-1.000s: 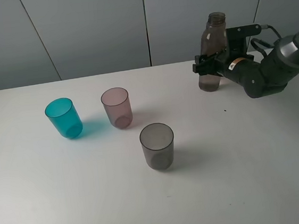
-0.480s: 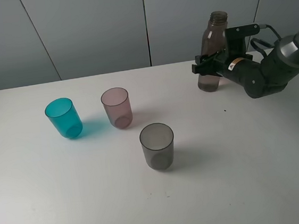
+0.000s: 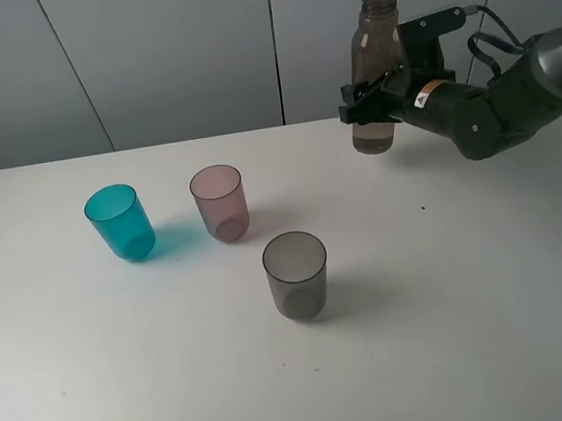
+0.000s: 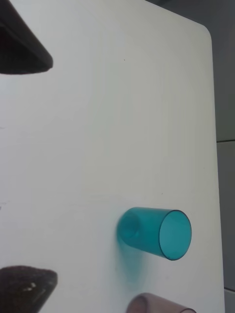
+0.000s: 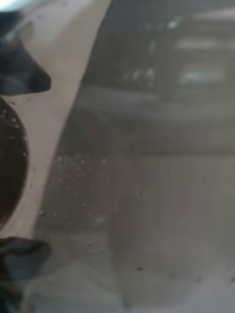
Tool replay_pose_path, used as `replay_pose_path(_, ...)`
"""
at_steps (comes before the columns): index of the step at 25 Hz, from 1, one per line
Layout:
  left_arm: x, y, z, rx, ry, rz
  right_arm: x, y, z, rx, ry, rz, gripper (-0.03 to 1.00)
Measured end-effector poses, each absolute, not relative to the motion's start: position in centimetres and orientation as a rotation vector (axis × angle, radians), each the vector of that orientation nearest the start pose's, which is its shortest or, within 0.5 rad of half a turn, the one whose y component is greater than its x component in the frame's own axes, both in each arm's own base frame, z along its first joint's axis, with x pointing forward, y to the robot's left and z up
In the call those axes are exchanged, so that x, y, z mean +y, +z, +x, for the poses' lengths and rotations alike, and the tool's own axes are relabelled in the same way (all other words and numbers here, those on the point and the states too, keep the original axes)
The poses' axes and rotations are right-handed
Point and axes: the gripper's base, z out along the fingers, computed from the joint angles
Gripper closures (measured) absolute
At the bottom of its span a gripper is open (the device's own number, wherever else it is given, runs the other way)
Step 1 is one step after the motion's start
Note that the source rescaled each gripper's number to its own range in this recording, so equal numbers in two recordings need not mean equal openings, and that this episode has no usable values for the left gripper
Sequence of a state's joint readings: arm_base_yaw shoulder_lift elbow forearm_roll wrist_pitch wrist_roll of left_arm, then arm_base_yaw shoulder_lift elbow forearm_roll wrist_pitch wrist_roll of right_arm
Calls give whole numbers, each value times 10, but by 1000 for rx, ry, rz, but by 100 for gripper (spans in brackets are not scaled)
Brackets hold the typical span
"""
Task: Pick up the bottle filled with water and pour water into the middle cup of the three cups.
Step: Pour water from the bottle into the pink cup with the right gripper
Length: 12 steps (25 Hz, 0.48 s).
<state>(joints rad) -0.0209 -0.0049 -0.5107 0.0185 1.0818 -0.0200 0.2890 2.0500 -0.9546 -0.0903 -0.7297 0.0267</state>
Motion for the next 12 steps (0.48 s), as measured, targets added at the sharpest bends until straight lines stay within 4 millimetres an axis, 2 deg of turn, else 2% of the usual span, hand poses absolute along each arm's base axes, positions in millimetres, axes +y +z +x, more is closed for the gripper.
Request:
replay_pose_path(8, 2, 279, -8, 2050, -3, 0, 191, 163, 388, 1650, 171, -612, 95)
replay_pose_path(12, 2, 279, -8, 2050, -3, 0, 214, 178, 387, 1549, 78, -714, 95)
